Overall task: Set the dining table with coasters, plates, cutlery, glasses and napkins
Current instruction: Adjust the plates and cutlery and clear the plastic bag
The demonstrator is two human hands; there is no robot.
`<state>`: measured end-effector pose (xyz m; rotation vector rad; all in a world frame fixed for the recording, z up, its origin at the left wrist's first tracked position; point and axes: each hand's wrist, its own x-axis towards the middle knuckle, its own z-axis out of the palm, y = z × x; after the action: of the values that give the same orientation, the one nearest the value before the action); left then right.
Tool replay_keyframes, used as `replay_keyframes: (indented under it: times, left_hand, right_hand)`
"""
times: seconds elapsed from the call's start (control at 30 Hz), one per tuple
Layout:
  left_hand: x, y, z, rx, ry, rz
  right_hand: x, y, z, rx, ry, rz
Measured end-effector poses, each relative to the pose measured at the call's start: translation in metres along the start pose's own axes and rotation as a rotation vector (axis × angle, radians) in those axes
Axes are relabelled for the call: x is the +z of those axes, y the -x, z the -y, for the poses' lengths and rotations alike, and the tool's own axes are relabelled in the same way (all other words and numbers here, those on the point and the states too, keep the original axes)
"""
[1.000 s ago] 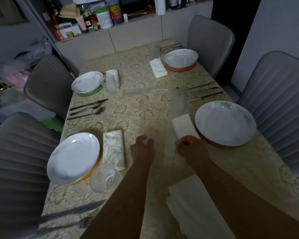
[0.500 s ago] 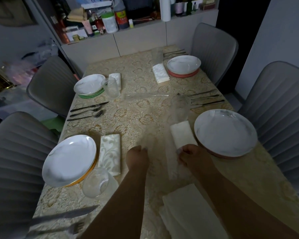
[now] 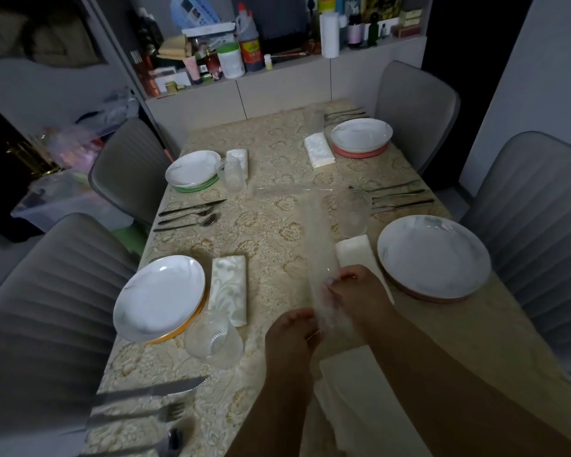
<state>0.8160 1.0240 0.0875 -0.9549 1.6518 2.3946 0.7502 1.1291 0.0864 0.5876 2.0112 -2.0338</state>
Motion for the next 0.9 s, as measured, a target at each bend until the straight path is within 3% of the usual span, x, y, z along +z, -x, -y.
replay_keyframes:
  times: [0.17, 0.37, 0.5, 0.63, 0.73, 0.9]
  left_hand:
    - [-0.004, -0.033, -0.044, 0.024, -0.172, 0.129]
    - [0.001, -0.072, -0.074, -0.004, -0.296, 0.1]
    - [0.01, -0.081, -0.083, -0.022, -0.332, 0.135]
    - [0.024, -0.094, -0.093, -0.008, -0.279, 0.12]
    - [0.039, -0.123, -0.1, 0.113, -0.388, 0.09]
    - [0.065, -0.175, -0.099, 0.501, -0.957, 0.049]
  right_hand:
    - [0.02, 0.007, 0.005, -0.072, 0.102, 0.001]
    - [0.045, 0.005, 0.01, -0.061, 0.05, -0.025]
    - [0.052, -0.006, 0.016, 0.003, 0.153, -0.06]
    - [0.045, -0.009, 0.031, -0.107, 0.168, -0.114]
    - [0.033, -0.018, 0.04, -0.175, 0.144, -0.173]
    - [0.003, -0.041, 0.053, -0.216, 0.121, -0.237]
